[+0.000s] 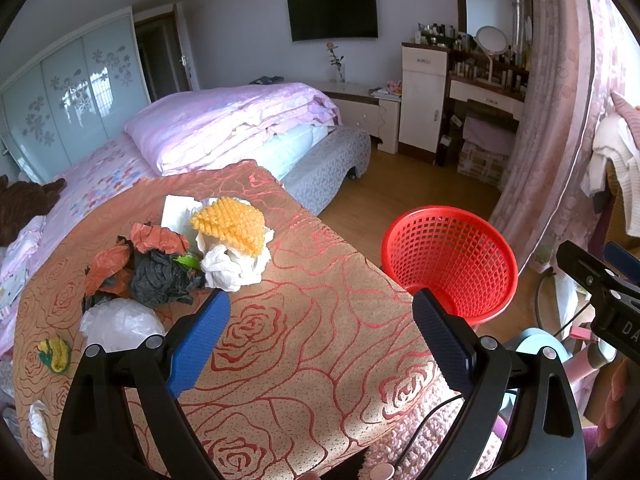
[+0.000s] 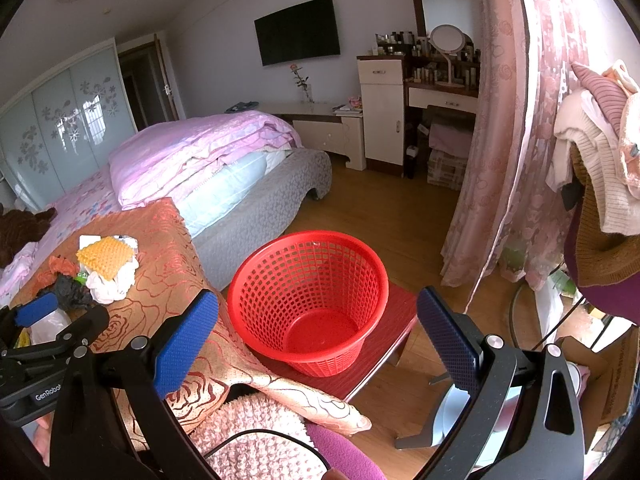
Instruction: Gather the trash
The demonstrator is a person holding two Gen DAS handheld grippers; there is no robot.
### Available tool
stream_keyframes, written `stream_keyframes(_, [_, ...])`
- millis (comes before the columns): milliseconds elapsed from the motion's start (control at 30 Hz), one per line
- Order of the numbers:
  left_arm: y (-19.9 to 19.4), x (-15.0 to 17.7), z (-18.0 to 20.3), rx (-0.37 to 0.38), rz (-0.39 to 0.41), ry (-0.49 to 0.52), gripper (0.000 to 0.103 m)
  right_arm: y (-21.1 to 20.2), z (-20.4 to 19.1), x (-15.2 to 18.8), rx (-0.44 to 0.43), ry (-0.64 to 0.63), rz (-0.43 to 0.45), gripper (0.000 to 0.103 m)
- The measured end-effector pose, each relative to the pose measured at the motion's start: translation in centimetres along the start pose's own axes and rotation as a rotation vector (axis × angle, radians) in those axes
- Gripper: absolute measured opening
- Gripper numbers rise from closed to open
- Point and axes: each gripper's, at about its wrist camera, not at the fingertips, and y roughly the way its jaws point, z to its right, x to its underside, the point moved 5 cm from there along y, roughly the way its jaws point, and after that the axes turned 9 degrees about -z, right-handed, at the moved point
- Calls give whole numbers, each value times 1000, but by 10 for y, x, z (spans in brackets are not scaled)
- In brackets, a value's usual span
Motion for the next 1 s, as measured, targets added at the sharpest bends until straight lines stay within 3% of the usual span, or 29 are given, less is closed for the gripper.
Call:
stream_keyframes(433, [1, 0, -1, 0, -3, -1, 89, 1, 0, 1, 0, 0, -5, 96])
stream_keyframes(667, [10, 16, -18, -3, -17, -17, 89, 2, 0, 2, 1, 0, -8, 96])
stream_keyframes(1000, [8, 24, -66, -39, -42, -139, 89, 21, -17, 14, -47, -45, -77, 96])
